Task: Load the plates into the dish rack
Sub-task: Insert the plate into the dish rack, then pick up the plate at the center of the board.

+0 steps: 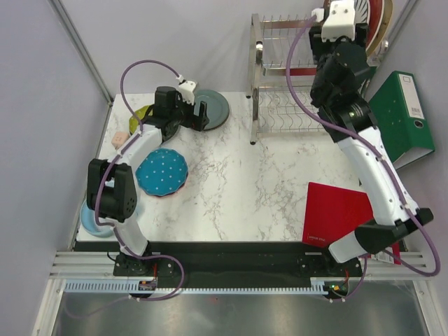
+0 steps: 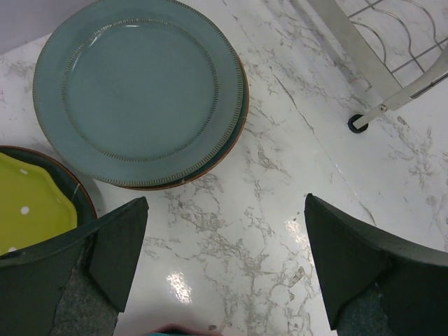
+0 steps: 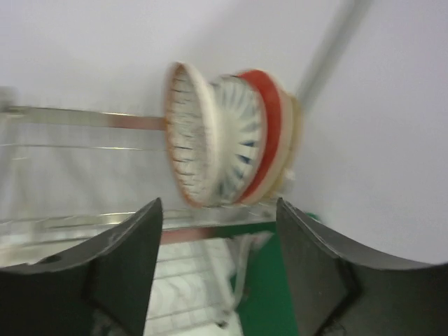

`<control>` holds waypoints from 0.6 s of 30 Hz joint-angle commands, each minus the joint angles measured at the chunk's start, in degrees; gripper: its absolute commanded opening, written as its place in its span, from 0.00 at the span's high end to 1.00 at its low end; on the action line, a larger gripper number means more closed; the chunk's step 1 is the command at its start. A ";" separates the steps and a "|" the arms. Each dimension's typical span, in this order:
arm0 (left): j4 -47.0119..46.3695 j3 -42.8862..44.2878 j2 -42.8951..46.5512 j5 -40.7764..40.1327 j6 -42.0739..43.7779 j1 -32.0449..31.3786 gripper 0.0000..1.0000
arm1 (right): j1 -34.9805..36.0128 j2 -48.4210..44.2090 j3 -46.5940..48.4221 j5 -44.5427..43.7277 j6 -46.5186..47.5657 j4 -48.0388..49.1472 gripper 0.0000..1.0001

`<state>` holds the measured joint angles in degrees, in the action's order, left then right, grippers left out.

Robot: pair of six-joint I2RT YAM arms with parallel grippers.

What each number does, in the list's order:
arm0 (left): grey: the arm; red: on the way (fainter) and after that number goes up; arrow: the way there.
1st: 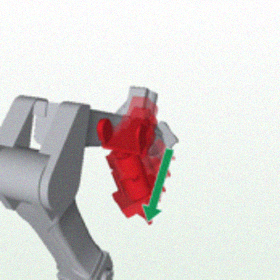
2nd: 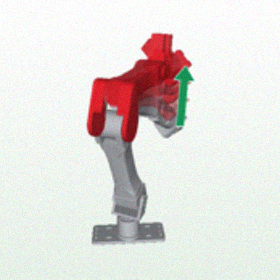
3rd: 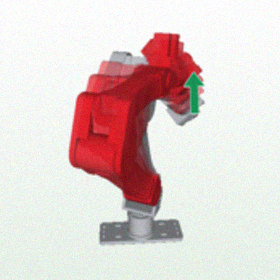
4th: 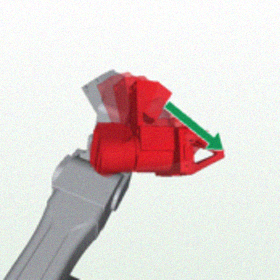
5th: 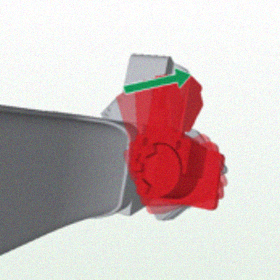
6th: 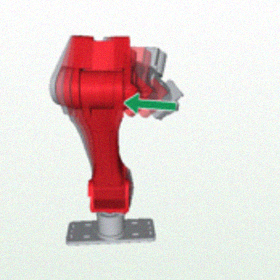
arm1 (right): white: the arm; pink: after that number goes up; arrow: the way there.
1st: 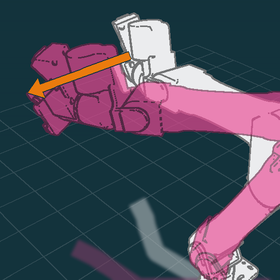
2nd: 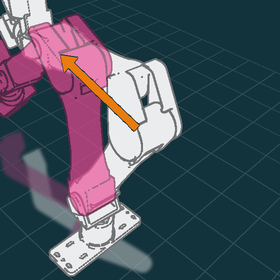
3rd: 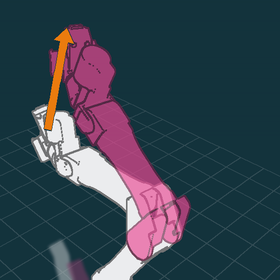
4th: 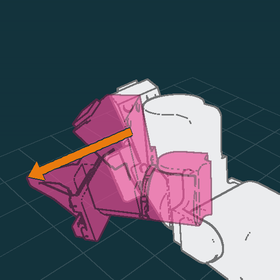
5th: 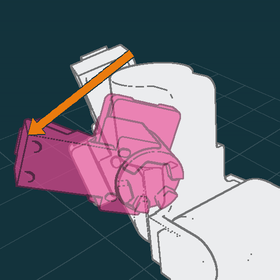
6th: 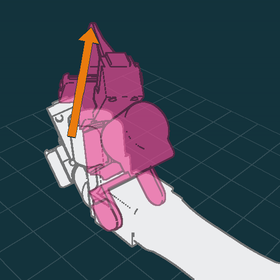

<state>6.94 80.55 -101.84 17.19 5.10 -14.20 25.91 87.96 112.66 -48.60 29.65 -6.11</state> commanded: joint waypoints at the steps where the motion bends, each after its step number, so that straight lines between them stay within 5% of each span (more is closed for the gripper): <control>1: 8.70 2.33 1.02 -2.43 3.95 2.32 0.00 | 0.72 -6.73 -7.87 30.54 -12.30 -18.13 0.25; 5: 8.62 -1.35 8.75 -4.01 -1.05 8.11 0.00 | 0.72 -7.81 -14.13 55.06 -23.30 -20.78 0.24; 9: 9.32 -2.86 17.53 -5.67 -6.84 17.70 0.00 | 0.63 2.52 -13.79 76.94 -27.36 -20.88 0.32; 14: 10.02 -5.22 26.41 -13.03 -5.20 19.82 0.00 | 2.99 21.07 -5.02 90.76 -39.72 -19.11 0.27; 18: 10.99 -7.69 33.19 -19.03 -2.47 20.17 0.00 | 6.42 37.51 4.04 97.19 -45.46 -16.84 0.36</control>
<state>17.02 75.29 -73.89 5.19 1.19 6.31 28.86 116.22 110.45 34.87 -6.31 -24.01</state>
